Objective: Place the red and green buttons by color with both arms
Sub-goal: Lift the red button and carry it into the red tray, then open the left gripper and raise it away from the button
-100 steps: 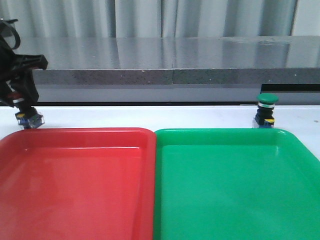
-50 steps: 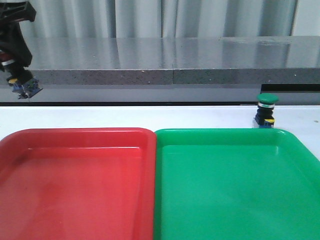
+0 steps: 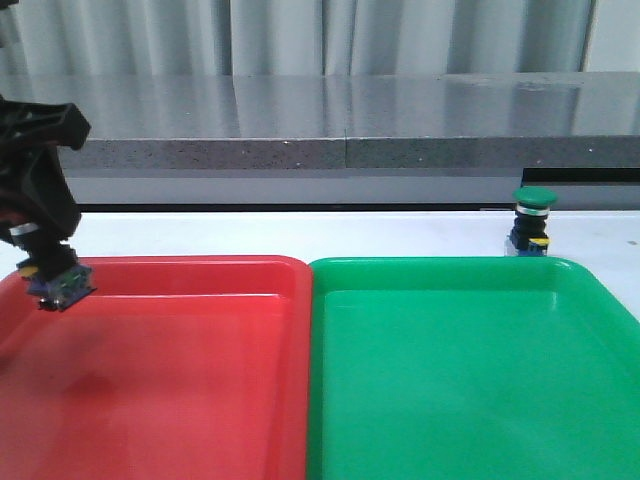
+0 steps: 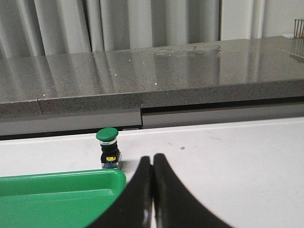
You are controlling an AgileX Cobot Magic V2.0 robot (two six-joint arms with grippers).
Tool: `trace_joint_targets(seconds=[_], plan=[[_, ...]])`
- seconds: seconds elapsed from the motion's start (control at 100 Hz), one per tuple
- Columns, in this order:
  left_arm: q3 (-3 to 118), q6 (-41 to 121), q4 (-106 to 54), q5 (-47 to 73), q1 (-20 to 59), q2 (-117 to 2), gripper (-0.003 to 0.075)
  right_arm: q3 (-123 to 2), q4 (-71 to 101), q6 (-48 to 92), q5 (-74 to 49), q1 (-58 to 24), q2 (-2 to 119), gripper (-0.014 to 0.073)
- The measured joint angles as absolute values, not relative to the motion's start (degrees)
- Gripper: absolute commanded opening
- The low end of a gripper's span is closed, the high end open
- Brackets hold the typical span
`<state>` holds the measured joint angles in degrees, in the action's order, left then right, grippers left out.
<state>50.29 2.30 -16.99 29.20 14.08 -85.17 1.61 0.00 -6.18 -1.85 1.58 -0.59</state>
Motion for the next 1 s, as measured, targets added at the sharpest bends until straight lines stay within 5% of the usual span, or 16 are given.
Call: trace_joint_targets(seconds=[0.5,0.81,1.0], plan=[[48.4,6.0,-10.7,28.0,18.9,-89.3,0.0147,1.6,0.0,-6.2,-1.8,1.6,-0.6,-0.0063],[48.4,6.1,-10.7,28.0,18.9,-89.4,0.0465,1.6,0.0,-6.2,-1.8,1.6,-0.6,-0.0063],[48.4,6.2,-10.9,28.0,18.9,-89.4,0.0475,1.6,0.0,-6.2,-1.8,1.6,-0.6,-0.0063]])
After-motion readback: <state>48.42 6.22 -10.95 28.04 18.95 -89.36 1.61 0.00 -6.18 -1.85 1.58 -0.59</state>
